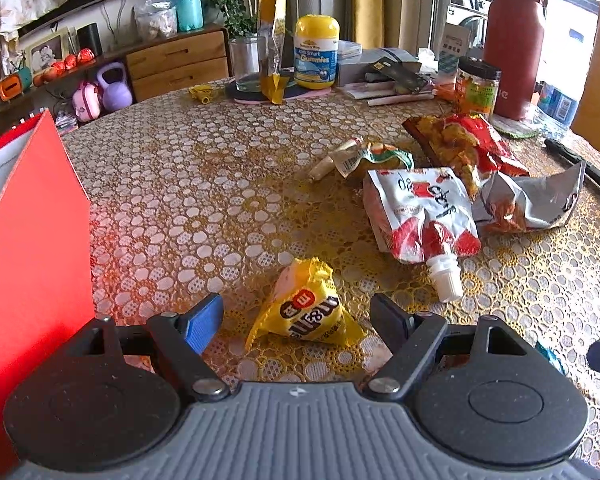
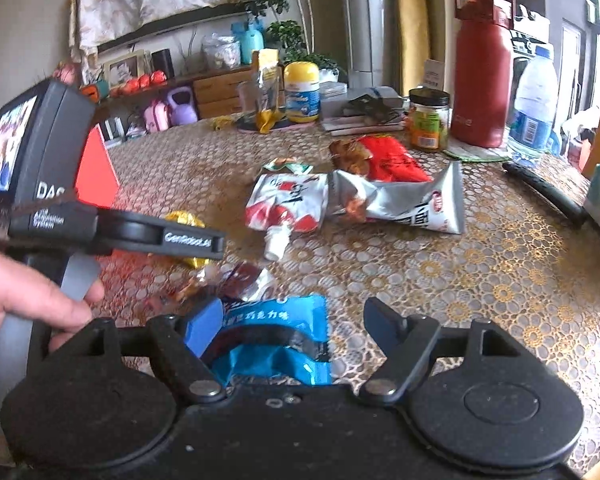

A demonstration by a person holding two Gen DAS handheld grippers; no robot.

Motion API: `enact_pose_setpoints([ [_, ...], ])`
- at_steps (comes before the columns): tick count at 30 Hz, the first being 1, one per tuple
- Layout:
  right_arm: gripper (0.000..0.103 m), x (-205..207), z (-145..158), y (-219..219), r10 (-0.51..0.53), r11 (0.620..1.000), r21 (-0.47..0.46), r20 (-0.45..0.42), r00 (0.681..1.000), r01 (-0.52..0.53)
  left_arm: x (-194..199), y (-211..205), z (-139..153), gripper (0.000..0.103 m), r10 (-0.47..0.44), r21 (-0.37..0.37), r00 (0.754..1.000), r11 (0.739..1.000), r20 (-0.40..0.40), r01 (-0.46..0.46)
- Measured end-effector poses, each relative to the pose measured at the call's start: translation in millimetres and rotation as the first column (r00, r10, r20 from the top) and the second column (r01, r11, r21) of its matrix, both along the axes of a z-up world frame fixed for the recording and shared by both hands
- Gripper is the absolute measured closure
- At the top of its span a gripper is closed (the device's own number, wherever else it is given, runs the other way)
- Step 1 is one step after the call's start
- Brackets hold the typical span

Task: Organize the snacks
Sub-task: 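Grasp the yellow M&M's pouch with the left tool while the right tool grasps the blue wrapper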

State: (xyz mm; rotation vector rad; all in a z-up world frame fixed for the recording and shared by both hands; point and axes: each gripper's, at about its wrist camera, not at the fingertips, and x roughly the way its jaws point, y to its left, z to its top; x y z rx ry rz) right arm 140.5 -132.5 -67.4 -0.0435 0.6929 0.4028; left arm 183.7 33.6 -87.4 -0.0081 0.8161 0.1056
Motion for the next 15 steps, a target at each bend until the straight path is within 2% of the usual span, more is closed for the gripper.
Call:
enact_pose_setpoints([
  [3, 0.025, 1, -5, 6, 0.011, 1.000, -0.009, -0.009, 1.000, -0.011, -2, 1, -2, 0.025, -0.002, -0.015, 1.000, 1.000, 0.016, 0.003],
  [6, 0.025, 1, -12, 13, 0.018, 1.000, -0.022, -0.014, 1.000, -0.018, -3, 1, -1, 0.042, -0.019, -0.026, 1.000, 0.999, 0.024, 0.019],
  [7, 0.030, 1, -14, 14, 0.019, 0.999, -0.025, -0.017, 1.000, -0.019, -3, 0, -1, 0.050, -0.019, -0.022, 0.999, 1.000, 0.027, 0.019],
  [12, 0.041, 1, -16, 17, 0.023, 1.000, -0.019, -0.021, 1.000, -0.023, -6, 0, 3, 0.055, -0.015, -0.024, 0.999, 1.000, 0.041, 0.016],
  [13, 0.049, 0, -16, 17, 0.028, 1.000, -0.010, -0.028, 0.999, -0.029, -7, 0, 5, 0.059, -0.016, -0.024, 0.999, 1.000, 0.047, 0.017],
  [15, 0.051, -1, -15, 17, 0.033, 0.999, -0.006, -0.024, 0.999, -0.033, -10, 0, 8, 0.062, -0.017, -0.025, 0.998, 1.000, 0.056, 0.019],
])
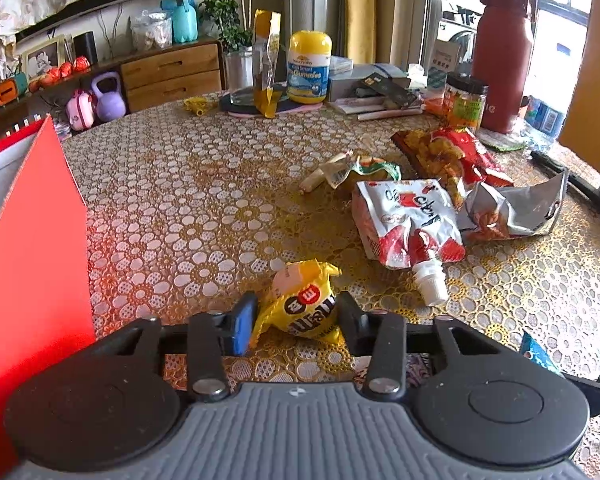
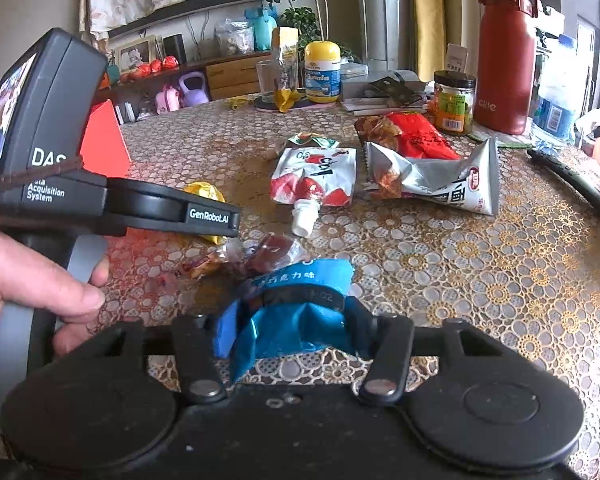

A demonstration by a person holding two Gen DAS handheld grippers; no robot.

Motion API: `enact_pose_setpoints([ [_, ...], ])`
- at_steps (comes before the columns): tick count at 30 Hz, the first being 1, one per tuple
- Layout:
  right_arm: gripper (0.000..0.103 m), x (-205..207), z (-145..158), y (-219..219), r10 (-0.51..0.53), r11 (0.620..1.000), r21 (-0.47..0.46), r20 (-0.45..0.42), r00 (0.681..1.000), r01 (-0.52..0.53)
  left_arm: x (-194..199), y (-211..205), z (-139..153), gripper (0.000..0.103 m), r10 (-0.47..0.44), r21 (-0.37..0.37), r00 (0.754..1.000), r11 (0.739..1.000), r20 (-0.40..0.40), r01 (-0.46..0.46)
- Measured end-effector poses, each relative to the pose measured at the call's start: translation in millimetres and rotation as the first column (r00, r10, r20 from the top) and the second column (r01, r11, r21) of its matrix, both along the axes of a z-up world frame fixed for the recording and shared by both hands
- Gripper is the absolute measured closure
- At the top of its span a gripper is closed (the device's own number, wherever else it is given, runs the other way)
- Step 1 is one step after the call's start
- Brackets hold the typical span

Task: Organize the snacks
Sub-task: 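Grasp the yellow M&M's pouch with the left tool while the right tool grasps the blue wrapper, then carry the yellow pouch and blue wrapper in both tools over the white box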

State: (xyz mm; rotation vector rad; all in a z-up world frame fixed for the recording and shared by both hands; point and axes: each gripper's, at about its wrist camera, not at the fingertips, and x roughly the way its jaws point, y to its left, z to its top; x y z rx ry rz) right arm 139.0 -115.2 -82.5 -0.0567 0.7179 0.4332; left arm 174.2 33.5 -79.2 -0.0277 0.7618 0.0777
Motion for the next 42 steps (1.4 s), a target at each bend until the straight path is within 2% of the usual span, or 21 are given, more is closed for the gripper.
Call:
enact_pose_setpoints([
  [12, 0.055, -11, 19, -10, -0.031, 0.998, 0.051, 0.055, 0.998, 0.028, -34, -3, 44, 0.064, -0.010, -0.015, 0.994, 1.000, 0.107, 0.012],
  [20, 0.055, -25, 42, -17, -0.049, 0.996, 0.082, 0.113, 0.992, 0.040, -70, -5, 87, 0.064, -0.019, -0.009, 0.979, 1.000, 0.202, 0.021],
  [28, 0.055, -43, 66, -17, -0.044, 0.994, 0.108, 0.181, 0.982, 0.025, -106, -3, 113, 0.064, -0.008, -0.007, 0.963, 1.000, 0.269, 0.011],
  [35, 0.055, -56, 87, -7, -0.016, 0.993, 0.116, 0.240, 0.971, -0.013, -135, 17, 129, 0.064, 0.035, -0.028, 0.948, 0.999, 0.317, -0.027],
  [42, 0.055, -62, 109, 14, 0.034, 0.989, 0.130, 0.274, 0.961, -0.072, -155, 65, 139, 0.064, 0.128, -0.037, 0.929, 0.992, 0.347, -0.123],
])
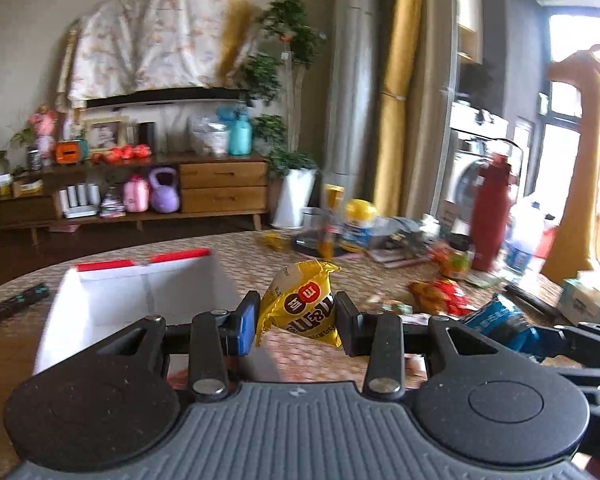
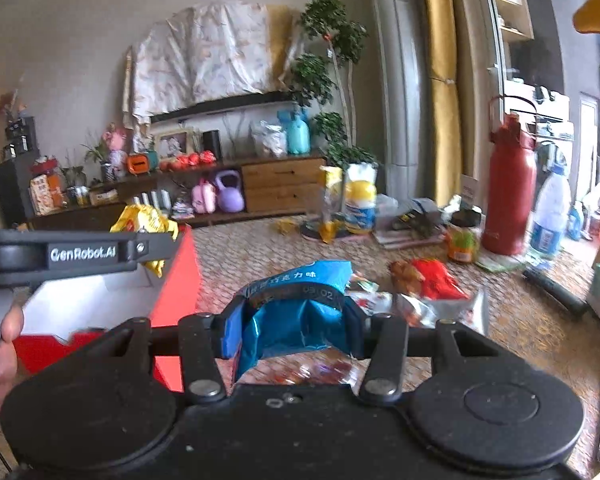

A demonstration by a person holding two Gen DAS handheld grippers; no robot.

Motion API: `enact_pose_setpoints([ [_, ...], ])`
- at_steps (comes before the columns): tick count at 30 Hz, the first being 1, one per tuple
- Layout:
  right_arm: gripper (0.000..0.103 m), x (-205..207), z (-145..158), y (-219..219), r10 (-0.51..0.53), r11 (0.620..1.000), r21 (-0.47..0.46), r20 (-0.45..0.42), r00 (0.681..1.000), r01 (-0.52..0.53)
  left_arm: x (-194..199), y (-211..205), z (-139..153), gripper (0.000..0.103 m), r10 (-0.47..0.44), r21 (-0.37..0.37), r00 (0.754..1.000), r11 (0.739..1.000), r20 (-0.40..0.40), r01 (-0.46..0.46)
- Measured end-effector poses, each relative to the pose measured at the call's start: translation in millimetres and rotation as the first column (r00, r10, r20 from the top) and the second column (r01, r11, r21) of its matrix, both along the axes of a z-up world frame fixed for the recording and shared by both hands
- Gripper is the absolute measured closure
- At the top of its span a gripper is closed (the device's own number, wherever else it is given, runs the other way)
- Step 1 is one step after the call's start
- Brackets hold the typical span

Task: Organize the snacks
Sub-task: 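Carry the yellow pouch and blue wrapper in both tools over the white box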

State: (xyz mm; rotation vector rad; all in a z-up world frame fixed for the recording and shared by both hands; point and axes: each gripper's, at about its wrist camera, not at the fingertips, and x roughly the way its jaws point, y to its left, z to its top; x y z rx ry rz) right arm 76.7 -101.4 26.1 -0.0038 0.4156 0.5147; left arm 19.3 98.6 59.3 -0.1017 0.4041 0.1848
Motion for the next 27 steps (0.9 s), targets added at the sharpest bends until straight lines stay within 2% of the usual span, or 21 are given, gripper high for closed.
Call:
enact_pose_setpoints([
  [6, 0.055, 7, 15, 35, 0.091, 0.996, 0.019, 0.000, 0.996, -0.091, -4, 45, -6, 0.064, 0.097, -0.024, 0.995, 0.995, -0.017, -0.097],
  [15, 0.055, 14, 28, 108, 0.234, 0.972, -0.015, 0.009, 0.972, -0.234, 0, 109, -30, 0.064, 0.209, -0.062, 0.973, 0.975, -0.103, -0.216],
  [22, 0.055, 16, 2, 166, 0.327, 0.938, -0.097, -0.054, 0.943, -0.331, 4, 136, -50, 0.064, 0.241, -0.072, 0.956, 0.964, -0.167, -0.255],
  [27, 0.055, 13, -16, 182, 0.354, 0.922, -0.129, -0.106, 0.929, -0.366, 10, 142, -61, 0.064, 0.251, -0.072, 0.947, 0.960, -0.201, -0.270],
])
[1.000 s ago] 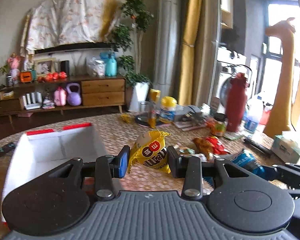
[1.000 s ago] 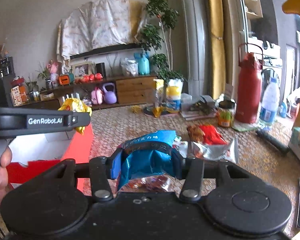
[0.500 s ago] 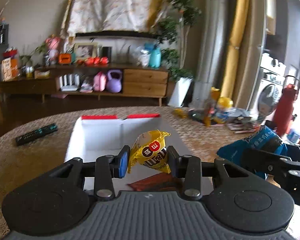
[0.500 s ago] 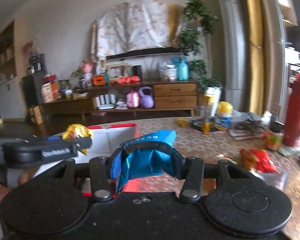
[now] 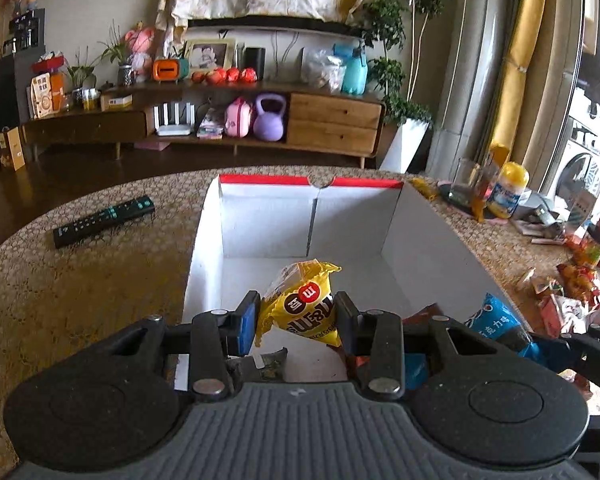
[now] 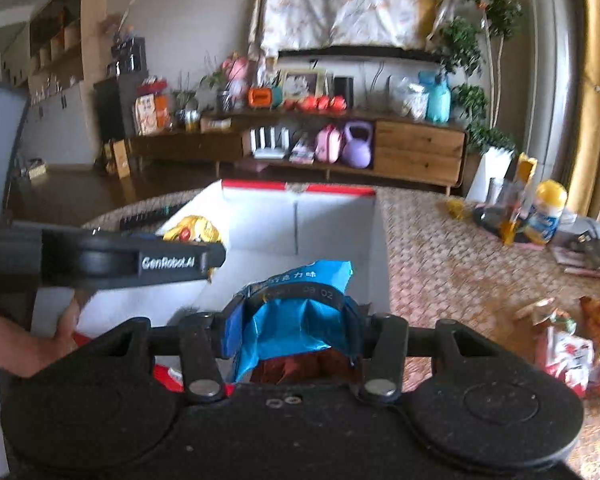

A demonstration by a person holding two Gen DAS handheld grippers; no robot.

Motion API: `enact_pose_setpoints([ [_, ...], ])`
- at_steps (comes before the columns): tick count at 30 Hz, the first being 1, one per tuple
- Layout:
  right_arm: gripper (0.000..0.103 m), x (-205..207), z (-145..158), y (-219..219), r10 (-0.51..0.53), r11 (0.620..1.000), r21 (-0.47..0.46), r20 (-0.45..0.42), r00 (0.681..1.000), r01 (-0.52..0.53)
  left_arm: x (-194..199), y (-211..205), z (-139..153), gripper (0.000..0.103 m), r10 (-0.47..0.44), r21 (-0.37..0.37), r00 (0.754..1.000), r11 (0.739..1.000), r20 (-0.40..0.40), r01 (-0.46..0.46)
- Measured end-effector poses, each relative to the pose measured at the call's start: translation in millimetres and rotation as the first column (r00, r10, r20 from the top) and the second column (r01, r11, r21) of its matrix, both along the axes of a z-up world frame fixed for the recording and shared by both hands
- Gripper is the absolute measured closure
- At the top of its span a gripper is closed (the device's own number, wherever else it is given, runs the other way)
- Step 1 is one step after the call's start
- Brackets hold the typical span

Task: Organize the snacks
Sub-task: 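Carry the yellow pouch and blue wrapper in both tools over the white box, then open the left tool releasing the yellow pouch while the right tool drops the blue wrapper into the box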

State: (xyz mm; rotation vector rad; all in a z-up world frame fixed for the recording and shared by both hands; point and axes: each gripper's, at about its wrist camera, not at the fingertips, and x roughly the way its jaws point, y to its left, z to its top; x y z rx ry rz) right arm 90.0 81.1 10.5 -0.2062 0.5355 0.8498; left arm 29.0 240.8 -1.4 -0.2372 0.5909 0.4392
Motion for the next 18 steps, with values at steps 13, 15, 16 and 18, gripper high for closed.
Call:
enact_pose_setpoints([
  [13, 0.055, 4, -16, 20, 0.026, 0.997, -0.068, -0.064, 0.998, -0.031, 24, 5, -11, 0.063, -0.005, 0.015, 0.997, 1.000, -0.074, 0.006],
  [15, 0.054, 3, -17, 25, 0.024, 0.996, -0.088, -0.063, 0.998, -0.030, 28, 5, -11, 0.063, -0.010, 0.017, 0.996, 1.000, -0.083, 0.012],
  [16, 0.054, 3, -17, 27, 0.027, 0.995, -0.096, -0.060, 0.998, -0.032, 30, 4, -10, 0.063, -0.016, 0.016, 0.996, 1.000, -0.086, 0.018],
  [18, 0.054, 3, -17, 30, 0.034, 0.993, -0.111, -0.058, 0.998, -0.041, 31, 3, -10, 0.063, -0.021, 0.015, 0.996, 1.000, -0.091, 0.022],
])
